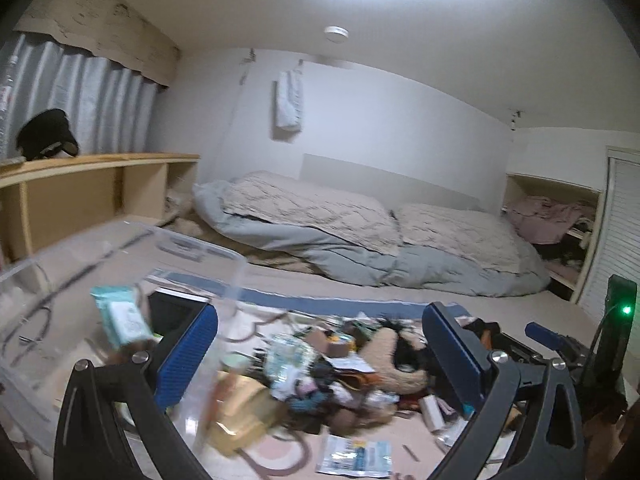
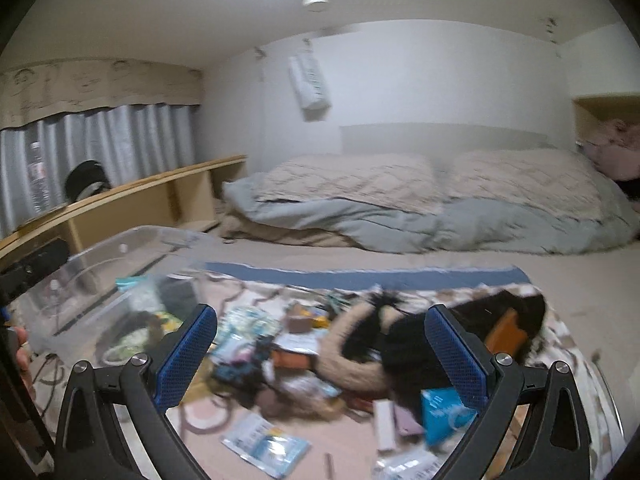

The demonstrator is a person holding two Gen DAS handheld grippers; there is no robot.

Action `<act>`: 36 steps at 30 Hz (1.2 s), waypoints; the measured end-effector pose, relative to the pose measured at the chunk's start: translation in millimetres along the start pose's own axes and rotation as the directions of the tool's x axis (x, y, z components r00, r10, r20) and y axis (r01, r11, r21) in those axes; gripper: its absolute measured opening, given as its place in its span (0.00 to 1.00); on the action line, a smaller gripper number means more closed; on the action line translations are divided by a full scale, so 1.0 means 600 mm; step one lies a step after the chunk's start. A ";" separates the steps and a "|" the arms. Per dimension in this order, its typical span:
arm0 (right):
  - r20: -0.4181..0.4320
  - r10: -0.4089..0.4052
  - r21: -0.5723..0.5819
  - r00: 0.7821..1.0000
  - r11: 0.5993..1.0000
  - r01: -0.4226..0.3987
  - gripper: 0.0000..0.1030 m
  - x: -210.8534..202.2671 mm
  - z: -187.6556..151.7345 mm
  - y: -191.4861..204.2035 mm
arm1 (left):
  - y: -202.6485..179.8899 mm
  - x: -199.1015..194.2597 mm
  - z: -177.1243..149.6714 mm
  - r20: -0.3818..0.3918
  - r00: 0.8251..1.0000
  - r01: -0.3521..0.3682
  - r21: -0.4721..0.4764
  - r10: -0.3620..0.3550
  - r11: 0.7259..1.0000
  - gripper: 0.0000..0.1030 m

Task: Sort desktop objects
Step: 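Withdraw the right gripper from the storage box toward the bed pile, then move the right gripper to the white-and-blue medicine sachet on the bed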

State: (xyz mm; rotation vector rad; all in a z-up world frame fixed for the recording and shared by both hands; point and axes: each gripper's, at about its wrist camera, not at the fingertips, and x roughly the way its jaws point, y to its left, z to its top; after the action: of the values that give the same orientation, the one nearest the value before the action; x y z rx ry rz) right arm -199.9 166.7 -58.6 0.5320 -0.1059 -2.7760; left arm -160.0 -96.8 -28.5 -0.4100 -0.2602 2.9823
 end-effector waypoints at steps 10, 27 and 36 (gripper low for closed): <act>0.054 -0.149 0.065 0.987 0.987 0.146 1.00 -0.047 -0.084 -0.054 | -0.048 0.022 -0.047 -0.016 0.999 0.030 0.004 -0.030 1.000 1.00; -0.404 -0.151 0.260 0.902 0.927 0.272 1.00 0.056 -0.221 -0.123 | -0.023 0.081 -0.135 -0.133 0.991 -0.016 -0.001 0.016 1.000 1.00; -0.421 -0.178 0.368 0.890 0.863 0.346 0.99 0.074 -0.230 -0.168 | -0.018 0.095 -0.147 -0.182 0.983 -0.005 -0.040 -0.003 0.999 1.00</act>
State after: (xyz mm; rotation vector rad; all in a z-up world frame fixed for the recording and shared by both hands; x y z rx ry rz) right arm -217.0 246.2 -215.1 1.2723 -0.6206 -2.8515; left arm -189.1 -64.6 -124.9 -0.6836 -0.3019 2.9188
